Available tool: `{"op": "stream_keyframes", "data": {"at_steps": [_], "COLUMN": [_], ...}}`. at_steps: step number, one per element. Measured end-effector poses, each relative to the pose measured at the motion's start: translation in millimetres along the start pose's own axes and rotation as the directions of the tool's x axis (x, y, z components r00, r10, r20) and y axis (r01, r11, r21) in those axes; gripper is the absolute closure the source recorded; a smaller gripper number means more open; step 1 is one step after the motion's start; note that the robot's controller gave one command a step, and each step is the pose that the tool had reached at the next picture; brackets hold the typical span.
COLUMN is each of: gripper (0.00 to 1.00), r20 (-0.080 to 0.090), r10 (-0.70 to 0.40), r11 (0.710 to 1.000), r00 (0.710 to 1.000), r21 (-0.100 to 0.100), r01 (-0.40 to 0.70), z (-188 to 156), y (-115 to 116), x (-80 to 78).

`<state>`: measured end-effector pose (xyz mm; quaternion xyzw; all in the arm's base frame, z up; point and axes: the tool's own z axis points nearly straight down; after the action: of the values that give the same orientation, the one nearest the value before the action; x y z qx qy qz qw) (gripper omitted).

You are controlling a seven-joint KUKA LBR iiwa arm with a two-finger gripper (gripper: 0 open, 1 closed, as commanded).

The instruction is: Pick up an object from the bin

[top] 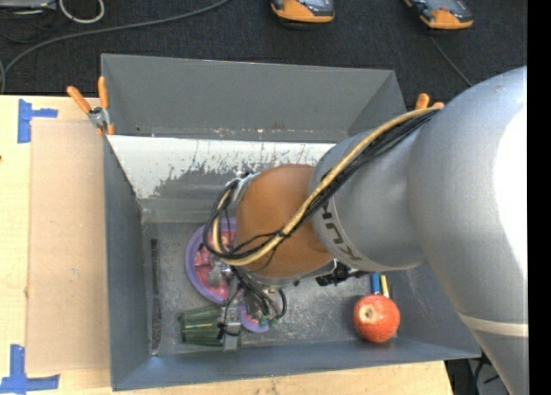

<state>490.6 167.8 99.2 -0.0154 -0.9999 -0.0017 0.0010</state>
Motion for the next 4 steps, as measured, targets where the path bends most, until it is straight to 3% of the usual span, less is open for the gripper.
{"op": "stream_keyframes", "data": {"at_steps": [1,2,3,4], "gripper": [0.00,0.00,0.00,1.00], "r20": [0.010,-0.002,0.007,0.000], "r10": [-0.060,0.267,-0.042,0.251], "r11": [0.998,0.964,0.999,0.968], "r00": [0.998,0.964,0.999,0.968], "r21": [-0.002,-0.004,-0.002,-0.007], "r01": [0.060,-0.267,0.042,-0.251], "z": [30,30,30,29], "y": [-30,-15,-27,-16], "x": [1.1,3.2,1.2,2.8]}}
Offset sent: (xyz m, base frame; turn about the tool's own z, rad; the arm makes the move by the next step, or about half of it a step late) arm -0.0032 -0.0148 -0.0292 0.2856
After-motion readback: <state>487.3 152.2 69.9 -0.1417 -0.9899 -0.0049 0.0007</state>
